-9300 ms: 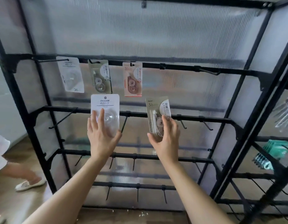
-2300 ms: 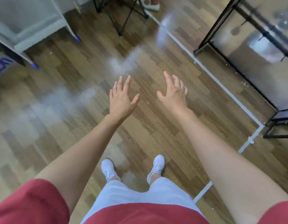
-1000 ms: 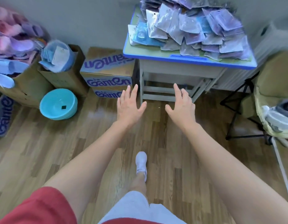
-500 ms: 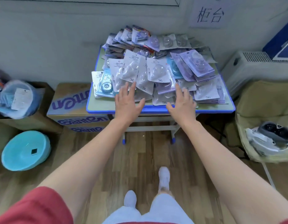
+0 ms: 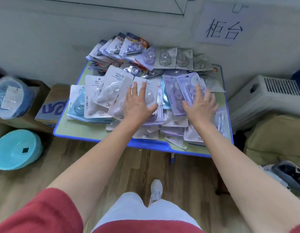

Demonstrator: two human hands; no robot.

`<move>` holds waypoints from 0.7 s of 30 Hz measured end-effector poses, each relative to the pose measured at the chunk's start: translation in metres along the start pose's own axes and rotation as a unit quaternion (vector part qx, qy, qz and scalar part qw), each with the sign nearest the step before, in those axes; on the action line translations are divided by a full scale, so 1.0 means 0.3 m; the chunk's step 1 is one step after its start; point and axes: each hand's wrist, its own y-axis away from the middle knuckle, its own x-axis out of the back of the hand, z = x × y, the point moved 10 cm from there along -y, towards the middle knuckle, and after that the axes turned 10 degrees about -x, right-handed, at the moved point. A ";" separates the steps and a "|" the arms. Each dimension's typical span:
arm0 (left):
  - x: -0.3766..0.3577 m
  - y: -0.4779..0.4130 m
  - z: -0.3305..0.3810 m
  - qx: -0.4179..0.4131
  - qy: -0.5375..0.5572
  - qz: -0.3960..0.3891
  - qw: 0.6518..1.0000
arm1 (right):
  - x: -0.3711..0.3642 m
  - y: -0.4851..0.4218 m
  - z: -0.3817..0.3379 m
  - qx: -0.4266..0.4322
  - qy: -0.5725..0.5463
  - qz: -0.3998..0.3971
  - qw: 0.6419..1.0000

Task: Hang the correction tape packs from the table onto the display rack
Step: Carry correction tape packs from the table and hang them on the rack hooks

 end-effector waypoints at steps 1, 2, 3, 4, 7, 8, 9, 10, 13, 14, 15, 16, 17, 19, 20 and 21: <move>-0.015 -0.019 0.003 0.014 -0.018 -0.013 1.000 | -0.004 -0.019 0.007 0.002 0.000 -0.009 1.000; -0.031 -0.035 0.003 0.029 -0.036 -0.026 0.999 | -0.009 -0.036 0.013 0.005 0.000 -0.017 1.000; -0.044 -0.048 -0.001 0.042 -0.051 -0.037 0.997 | -0.013 -0.052 0.018 0.010 -0.001 -0.023 1.000; -0.058 -0.059 -0.004 0.053 -0.063 -0.047 0.996 | -0.016 -0.065 0.023 0.014 -0.001 -0.029 0.999; -0.098 -0.075 -0.013 0.070 -0.097 -0.076 0.990 | -0.031 -0.098 0.044 0.015 -0.001 -0.057 0.998; -0.105 -0.078 -0.016 0.076 -0.110 -0.082 0.988 | -0.033 -0.107 0.051 0.013 -0.002 -0.065 0.998; -0.110 -0.080 -0.018 0.083 -0.119 -0.083 0.986 | -0.034 -0.114 0.054 0.014 -0.001 -0.071 0.997; -0.110 -0.084 -0.019 0.088 -0.122 -0.079 0.985 | -0.034 -0.119 0.054 0.017 0.002 -0.073 0.997; -0.104 -0.095 -0.022 0.092 -0.117 -0.065 0.987 | -0.032 -0.127 0.041 0.036 -0.001 -0.076 0.996; -0.102 -0.097 -0.023 0.091 -0.117 -0.062 0.987 | -0.034 -0.130 0.035 0.042 -0.002 -0.080 0.996; -0.099 -0.098 -0.022 0.089 -0.115 -0.059 0.988 | -0.037 -0.132 0.030 0.046 0.001 -0.085 0.995; -0.095 -0.099 -0.021 0.087 -0.112 -0.054 0.988 | -0.039 -0.134 0.026 0.049 0.005 -0.089 0.995; -0.088 -0.100 -0.018 0.085 -0.108 -0.046 0.989 | -0.040 -0.134 0.023 0.050 0.009 -0.092 0.994; -0.066 -0.102 -0.014 0.078 -0.110 -0.029 0.990 | -0.037 -0.131 0.014 0.051 0.011 -0.093 0.994; -0.053 -0.102 -0.014 0.075 -0.114 -0.023 0.990 | -0.033 -0.126 0.009 0.052 0.011 -0.091 0.994; -0.041 -0.101 -0.016 0.073 -0.118 -0.019 0.990 | -0.028 -0.120 0.004 0.052 0.010 -0.087 0.995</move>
